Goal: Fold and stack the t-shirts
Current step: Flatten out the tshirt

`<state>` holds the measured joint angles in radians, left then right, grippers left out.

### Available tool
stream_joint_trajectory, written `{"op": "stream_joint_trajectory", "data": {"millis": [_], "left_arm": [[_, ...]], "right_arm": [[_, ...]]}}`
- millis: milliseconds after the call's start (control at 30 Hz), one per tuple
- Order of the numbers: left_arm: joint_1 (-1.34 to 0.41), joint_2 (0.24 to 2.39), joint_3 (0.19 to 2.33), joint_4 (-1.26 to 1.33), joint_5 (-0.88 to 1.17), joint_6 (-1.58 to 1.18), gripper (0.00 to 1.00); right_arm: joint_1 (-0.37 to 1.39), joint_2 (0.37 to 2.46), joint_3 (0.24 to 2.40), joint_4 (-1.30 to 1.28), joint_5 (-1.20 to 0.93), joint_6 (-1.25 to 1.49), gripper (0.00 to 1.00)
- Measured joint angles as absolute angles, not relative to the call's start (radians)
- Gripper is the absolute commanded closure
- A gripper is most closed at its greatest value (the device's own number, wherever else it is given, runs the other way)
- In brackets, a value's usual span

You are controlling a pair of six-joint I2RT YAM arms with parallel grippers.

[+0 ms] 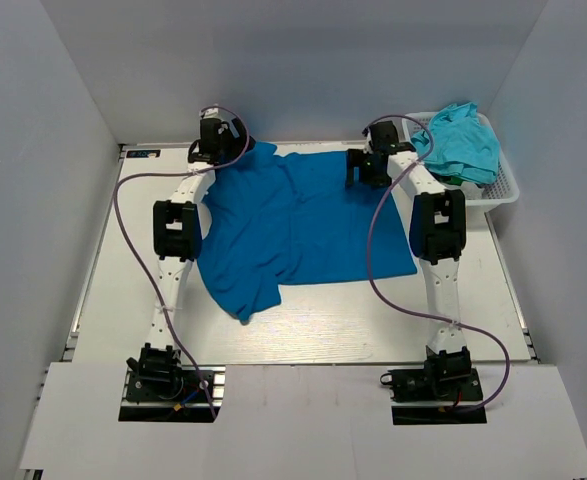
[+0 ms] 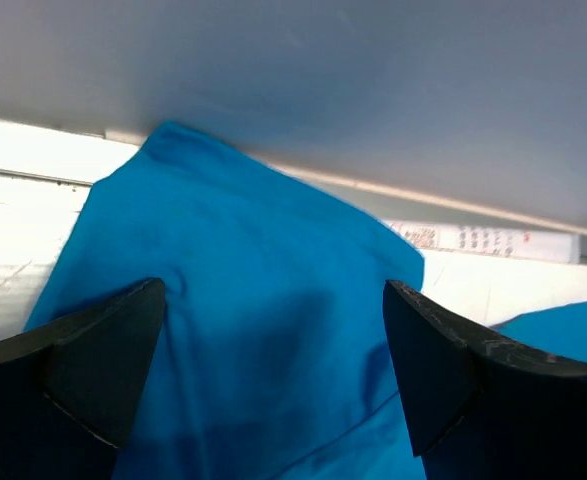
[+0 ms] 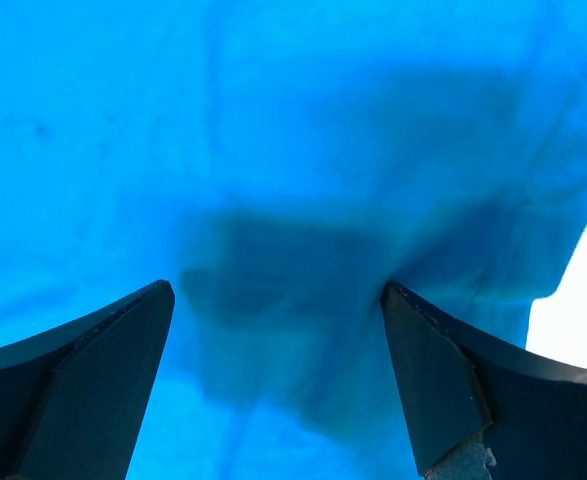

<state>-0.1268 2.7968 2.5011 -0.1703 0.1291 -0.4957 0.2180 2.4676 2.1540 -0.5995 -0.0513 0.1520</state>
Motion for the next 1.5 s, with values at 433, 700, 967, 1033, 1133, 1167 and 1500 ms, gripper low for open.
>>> {"op": "stream_joint_trajectory", "data": {"millis": [433,700,967,1033,1133,1167,1500], "left_arm": [[-0.131,2.234,1.988,-0.320,0.117,-0.466,0.00],[-0.170,1.434,1.202,-0.311,0.211,-0.532,0.00],[-0.160,1.370,0.834,-0.331,0.210,-0.575,0.00],[-0.152,1.406,0.829,-0.327,0.196,-0.578,0.00],[-0.144,1.476,0.837,-0.297,0.170,-0.583,0.00],[-0.142,1.494,0.838,-0.289,0.164,-0.584,0.00],[-0.141,1.653,0.907,-0.236,0.097,-0.592,0.00]], "right_arm": [[0.307,1.984,1.790,-0.539,-0.079,0.080,0.10],[0.583,1.700,1.371,-0.460,-0.216,0.131,0.10],[0.839,1.729,1.263,-0.459,-0.276,0.199,0.10],[0.910,1.740,1.275,-0.436,-0.286,0.202,0.10],[0.993,1.775,1.293,-0.398,-0.295,0.203,0.10],[1.008,1.793,1.298,-0.391,-0.295,0.202,0.10],[1.066,1.965,1.351,-0.360,-0.265,0.169,0.10]]}}
